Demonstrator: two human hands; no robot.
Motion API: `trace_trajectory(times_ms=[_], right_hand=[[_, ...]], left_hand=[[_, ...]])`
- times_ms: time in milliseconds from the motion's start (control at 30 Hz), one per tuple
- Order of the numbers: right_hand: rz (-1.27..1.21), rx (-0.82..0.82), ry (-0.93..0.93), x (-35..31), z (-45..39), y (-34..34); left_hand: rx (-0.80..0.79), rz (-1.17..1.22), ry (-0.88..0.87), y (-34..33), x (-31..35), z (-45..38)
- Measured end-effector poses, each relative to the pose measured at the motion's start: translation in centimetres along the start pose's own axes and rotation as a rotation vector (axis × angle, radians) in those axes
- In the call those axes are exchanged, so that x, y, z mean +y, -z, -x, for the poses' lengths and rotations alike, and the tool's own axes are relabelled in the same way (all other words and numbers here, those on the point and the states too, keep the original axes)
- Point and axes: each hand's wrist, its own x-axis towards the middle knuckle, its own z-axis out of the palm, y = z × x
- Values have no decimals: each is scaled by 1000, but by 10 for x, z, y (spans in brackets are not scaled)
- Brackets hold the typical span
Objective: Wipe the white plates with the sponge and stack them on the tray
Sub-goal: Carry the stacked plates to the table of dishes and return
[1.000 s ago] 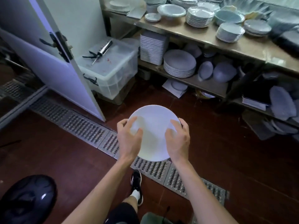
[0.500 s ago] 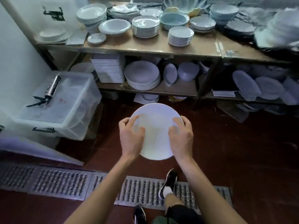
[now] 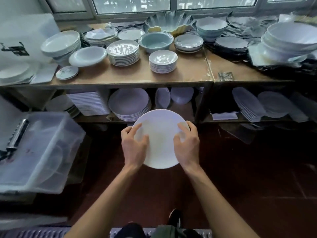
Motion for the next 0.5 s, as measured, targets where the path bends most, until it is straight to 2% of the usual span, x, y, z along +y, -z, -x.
trace_trajectory(times_ms=[267, 500], right_hand=[[20, -64, -32, 20, -91, -20], [123, -158, -31, 17, -193, -60]], left_hand=[[-11, 0, 10, -59, 12, -83], [-43, 60, 52, -105, 10, -190]])
